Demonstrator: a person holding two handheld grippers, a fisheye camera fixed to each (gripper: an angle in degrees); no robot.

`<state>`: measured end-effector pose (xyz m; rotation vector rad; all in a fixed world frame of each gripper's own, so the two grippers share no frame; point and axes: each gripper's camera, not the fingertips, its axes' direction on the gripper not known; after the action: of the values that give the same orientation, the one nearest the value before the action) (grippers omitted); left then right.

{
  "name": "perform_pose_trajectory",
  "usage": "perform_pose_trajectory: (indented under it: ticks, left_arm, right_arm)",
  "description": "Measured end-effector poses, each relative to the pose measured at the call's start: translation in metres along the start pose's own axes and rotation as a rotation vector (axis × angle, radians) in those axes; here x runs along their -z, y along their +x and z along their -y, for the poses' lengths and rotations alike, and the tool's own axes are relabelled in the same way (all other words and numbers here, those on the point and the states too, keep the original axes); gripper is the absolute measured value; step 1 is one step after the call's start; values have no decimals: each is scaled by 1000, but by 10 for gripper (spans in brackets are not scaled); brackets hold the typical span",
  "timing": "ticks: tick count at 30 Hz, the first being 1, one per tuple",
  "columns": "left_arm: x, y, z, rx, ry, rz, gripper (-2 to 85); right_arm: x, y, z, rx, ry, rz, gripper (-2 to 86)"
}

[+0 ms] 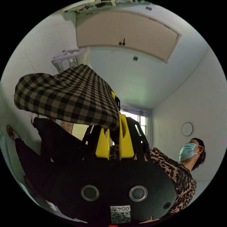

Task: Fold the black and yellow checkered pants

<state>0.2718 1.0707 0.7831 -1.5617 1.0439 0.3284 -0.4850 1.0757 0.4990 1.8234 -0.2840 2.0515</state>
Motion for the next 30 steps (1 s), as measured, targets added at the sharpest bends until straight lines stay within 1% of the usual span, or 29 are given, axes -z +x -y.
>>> perform_pose_trajectory:
  ticks: [2, 3, 5, 6, 8, 9, 11, 12, 14, 15, 17, 21, 23, 24, 26, 27, 29, 30]
  left_arm:
    - [-92, -4, 59, 11, -144, 30, 78]
    - [-117, -6, 73, 11, -180, 37, 78]
    - [-216, -16, 125, 32, -320, 49, 78]
    - [-241, -20, 137, 41, -351, 49, 79]
    - [-338, -36, 179, 72, -464, 61, 79]
    - [-362, -40, 189, 77, -490, 66, 79]
    - [-453, -58, 224, 105, -578, 85, 79]
    - [-473, -63, 231, 115, -595, 86, 79]
    - [-552, -85, 261, 171, -658, 89, 79]
    - [-570, -90, 268, 183, -672, 93, 79]
    - [-636, -109, 296, 218, -719, 116, 79]
    - [-723, -114, 346, 204, -783, 165, 79]
    - [-777, -94, 385, 116, -829, 185, 79]
    - [-790, -86, 395, 83, -842, 189, 79]
    - [-840, -51, 435, -92, -884, 191, 79]
    - [-851, -43, 444, -137, -896, 195, 79]
    - [-889, -28, 474, -303, -927, 226, 80]
    - [-897, -30, 482, -326, -931, 237, 80]
  right_arm:
    - [105, 41, -17, -50, 145, 17, 66]
    - [131, 52, -21, -61, 179, 19, 66]
    - [231, 92, -38, -103, 297, 25, 65]
    - [255, 103, -43, -114, 323, 25, 65]
    - [348, 144, -58, -166, 422, 25, 65]
    - [370, 154, -62, -177, 445, 25, 65]
    - [454, 194, -75, -227, 523, 22, 65]
    - [474, 204, -78, -240, 541, 20, 65]
    - [548, 240, -87, -296, 598, 5, 65]
    - [565, 248, -89, -310, 609, 2, 65]
    - [627, 280, -90, -362, 635, -20, 66]
    - [710, 313, -80, -396, 650, -35, 66]
    - [761, 316, -64, -334, 658, -42, 66]
    - [773, 315, -59, -308, 661, -45, 66]
    - [819, 306, -40, -174, 678, -80, 66]
    - [829, 305, -36, -138, 682, -95, 66]
    - [861, 312, -18, -33, 684, -177, 66]
    - [867, 319, -14, -28, 681, -194, 66]
